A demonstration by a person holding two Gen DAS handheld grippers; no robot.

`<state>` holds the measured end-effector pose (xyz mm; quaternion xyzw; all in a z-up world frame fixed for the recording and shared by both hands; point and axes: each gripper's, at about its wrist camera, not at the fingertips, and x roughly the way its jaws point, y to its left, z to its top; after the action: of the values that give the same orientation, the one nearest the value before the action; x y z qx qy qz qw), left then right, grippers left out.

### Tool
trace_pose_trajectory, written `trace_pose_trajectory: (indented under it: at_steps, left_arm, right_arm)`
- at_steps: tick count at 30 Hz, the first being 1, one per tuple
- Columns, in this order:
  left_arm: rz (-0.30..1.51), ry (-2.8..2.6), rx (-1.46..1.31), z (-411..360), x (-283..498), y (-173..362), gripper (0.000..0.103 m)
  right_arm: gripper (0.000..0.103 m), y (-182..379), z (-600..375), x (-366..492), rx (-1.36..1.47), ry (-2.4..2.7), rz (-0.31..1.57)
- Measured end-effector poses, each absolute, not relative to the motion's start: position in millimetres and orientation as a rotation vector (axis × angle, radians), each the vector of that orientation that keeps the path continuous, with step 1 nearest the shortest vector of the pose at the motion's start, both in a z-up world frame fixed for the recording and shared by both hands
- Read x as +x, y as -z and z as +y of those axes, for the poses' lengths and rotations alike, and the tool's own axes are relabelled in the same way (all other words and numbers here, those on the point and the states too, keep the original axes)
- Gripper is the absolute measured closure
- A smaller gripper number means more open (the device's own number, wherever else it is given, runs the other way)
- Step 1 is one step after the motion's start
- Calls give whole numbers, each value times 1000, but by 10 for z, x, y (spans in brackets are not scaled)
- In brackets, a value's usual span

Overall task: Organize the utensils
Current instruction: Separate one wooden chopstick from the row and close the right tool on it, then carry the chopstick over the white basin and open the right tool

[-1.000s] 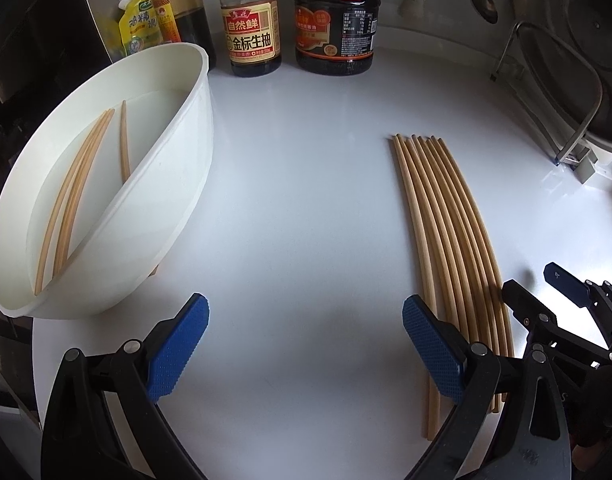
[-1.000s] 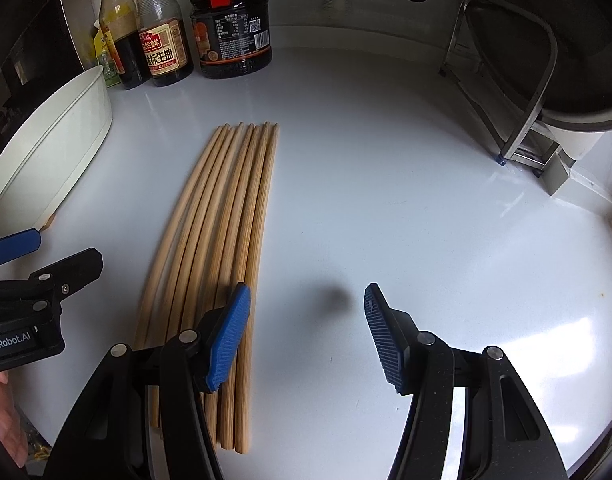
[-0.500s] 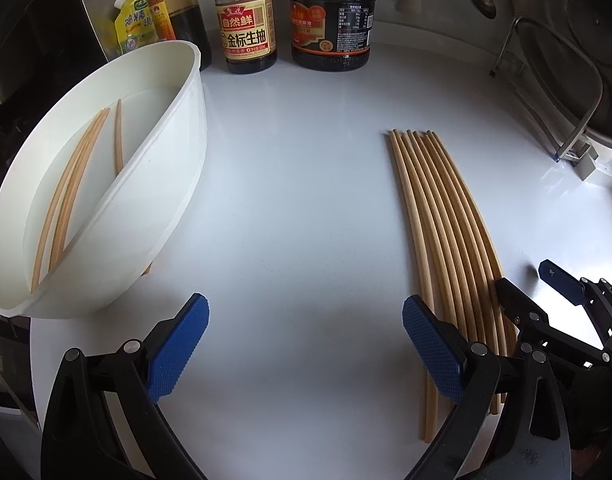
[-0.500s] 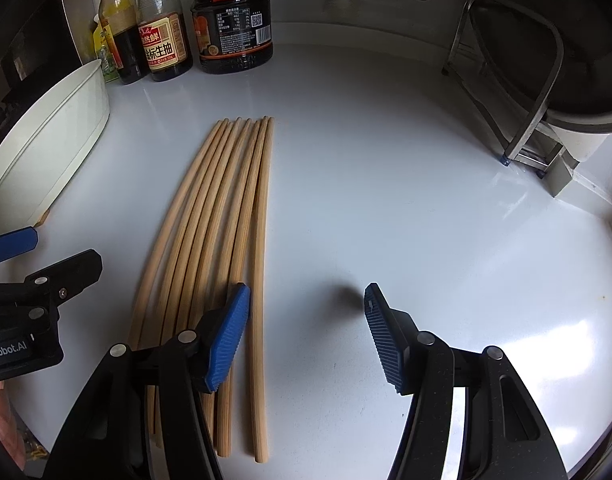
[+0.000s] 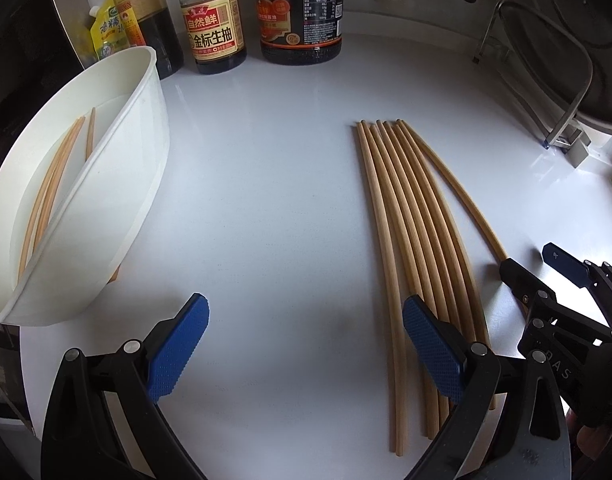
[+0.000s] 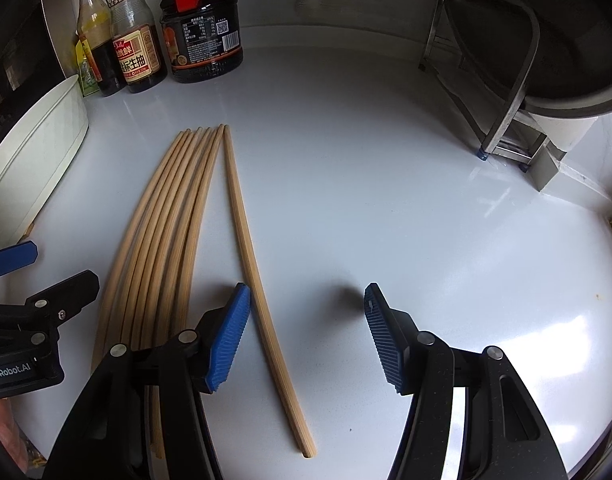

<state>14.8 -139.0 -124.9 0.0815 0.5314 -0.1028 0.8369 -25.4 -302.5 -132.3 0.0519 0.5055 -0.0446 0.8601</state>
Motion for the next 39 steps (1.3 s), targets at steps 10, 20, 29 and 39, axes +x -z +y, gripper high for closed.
trace_pose_trajectory:
  at_steps: [10, 20, 29, 39]
  left_arm:
    - [1147, 212, 197, -1449, 166, 1374, 7]
    - [1133, 188, 187, -1394, 201, 1424, 5]
    - [1096, 253, 185, -1429, 167, 1382, 27]
    - [1096, 308, 201, -1500, 146, 1317, 96]
  right_arm:
    - [46, 1328, -3062, -257, 130, 87, 1050]
    - [46, 1323, -3031, -240, 108, 69, 1032]
    - [68, 1304, -2913, -179, 64, 4, 1003]
    - [97, 1269, -2885, -171, 99, -34, 1020]
